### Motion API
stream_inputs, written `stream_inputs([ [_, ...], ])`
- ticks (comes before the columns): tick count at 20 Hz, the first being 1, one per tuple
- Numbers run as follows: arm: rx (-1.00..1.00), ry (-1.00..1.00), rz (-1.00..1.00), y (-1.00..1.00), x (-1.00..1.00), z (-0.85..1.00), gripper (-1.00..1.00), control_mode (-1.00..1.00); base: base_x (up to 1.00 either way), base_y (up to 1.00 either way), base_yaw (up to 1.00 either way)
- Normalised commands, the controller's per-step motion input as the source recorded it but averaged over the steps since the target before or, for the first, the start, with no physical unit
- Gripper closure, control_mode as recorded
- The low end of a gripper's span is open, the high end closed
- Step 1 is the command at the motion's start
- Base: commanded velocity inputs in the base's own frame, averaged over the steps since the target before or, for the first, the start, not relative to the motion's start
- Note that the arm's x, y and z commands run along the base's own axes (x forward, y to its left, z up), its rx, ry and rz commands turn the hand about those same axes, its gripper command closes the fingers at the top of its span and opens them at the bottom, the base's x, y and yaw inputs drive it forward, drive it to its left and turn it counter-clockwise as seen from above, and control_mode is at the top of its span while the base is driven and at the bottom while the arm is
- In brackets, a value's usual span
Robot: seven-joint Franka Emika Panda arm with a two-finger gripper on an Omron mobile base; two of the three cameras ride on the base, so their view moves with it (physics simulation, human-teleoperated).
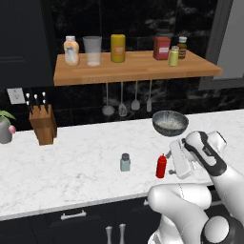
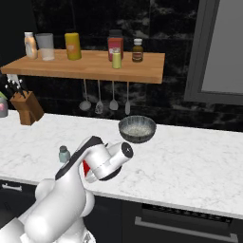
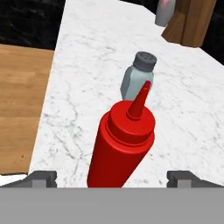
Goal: Put the shaker and condiment bottle from the counter next to their counterparts in the cabinet.
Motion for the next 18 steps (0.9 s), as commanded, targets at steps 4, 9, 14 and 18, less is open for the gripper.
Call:
stream_inputs([
  [4,0.0,0.0,0.0,0.0,0.1,-0.06,-1.0,-1.0,0.0,0.0,0.0],
  [9,0.0,0.0,0.0,0.0,0.09,-0.05,-1.0,-1.0,0.0,0.0,0.0],
  [14,0.0,0.0,0.0,0.07,0.06,-0.03,-1.0,-1.0,0.0,0.0,0.0],
  [18,0.0,0.0,0.0,0.14,0.09,0.0,-1.0,-1.0,0.0,0.0,0.0],
])
